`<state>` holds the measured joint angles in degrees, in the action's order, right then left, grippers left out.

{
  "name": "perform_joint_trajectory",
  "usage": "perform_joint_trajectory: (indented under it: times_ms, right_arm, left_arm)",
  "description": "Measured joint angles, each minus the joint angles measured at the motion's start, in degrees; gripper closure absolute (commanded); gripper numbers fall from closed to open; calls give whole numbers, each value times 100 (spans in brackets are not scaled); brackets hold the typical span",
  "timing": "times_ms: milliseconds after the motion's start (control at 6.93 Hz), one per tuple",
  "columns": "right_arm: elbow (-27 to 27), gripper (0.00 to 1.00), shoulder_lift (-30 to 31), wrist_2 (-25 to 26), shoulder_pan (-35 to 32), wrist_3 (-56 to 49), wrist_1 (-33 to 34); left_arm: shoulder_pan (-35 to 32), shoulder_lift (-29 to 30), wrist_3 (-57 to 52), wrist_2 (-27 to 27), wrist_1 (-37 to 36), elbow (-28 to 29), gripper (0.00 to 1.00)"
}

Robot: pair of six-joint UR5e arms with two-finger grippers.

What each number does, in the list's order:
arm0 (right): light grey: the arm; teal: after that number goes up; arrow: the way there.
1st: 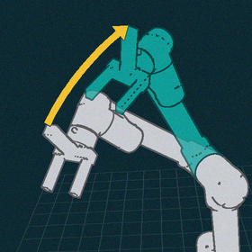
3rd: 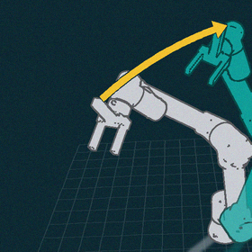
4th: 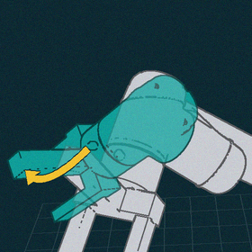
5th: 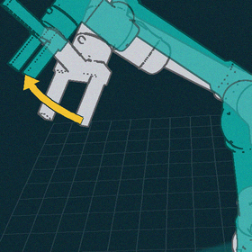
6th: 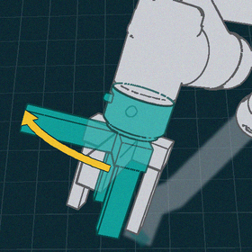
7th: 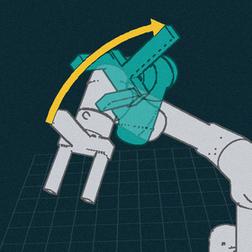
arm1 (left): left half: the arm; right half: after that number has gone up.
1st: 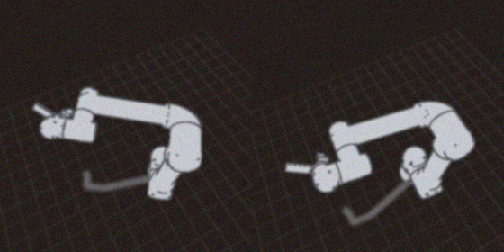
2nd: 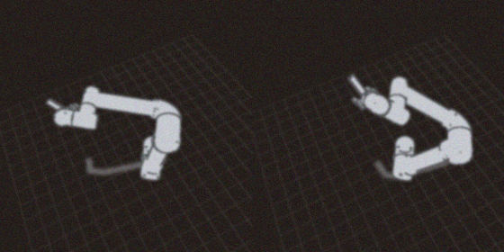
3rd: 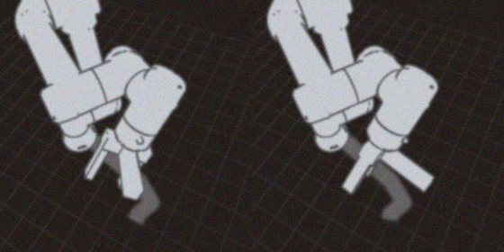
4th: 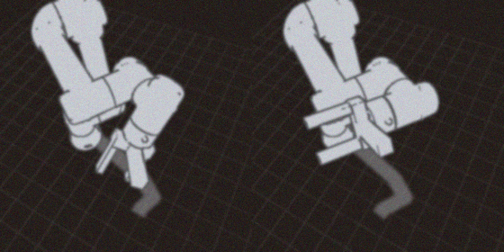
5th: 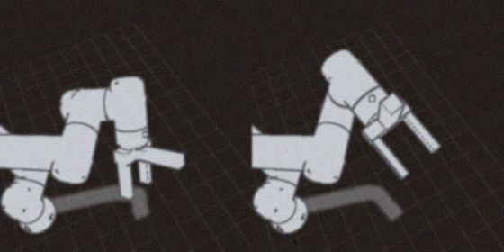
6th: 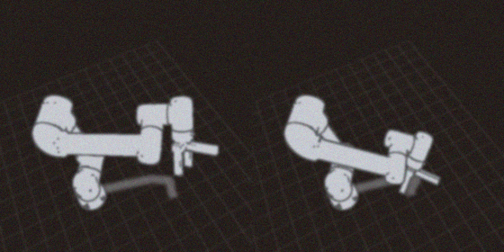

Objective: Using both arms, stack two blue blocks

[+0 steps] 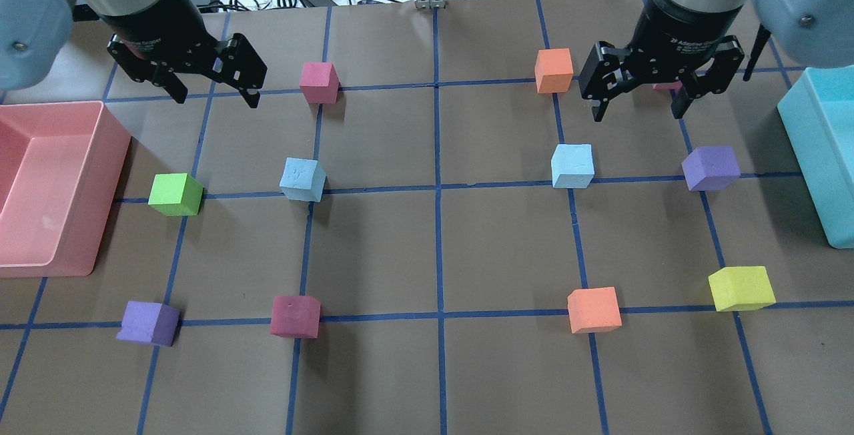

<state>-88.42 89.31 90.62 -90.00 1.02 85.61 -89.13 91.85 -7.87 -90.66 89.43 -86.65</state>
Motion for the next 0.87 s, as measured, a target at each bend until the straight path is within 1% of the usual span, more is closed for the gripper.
perform_joint_trajectory:
  times_ms: [577, 865]
  right_arm:
    - [0, 0, -4, 2, 0, 2, 0]
    - [-3, 0, -33, 25, 0, 34, 6]
  left_arm:
    - [-18, 25, -44, -19, -28, -26, 0]
    - [-12, 217, -63, 0, -172, -257, 0]
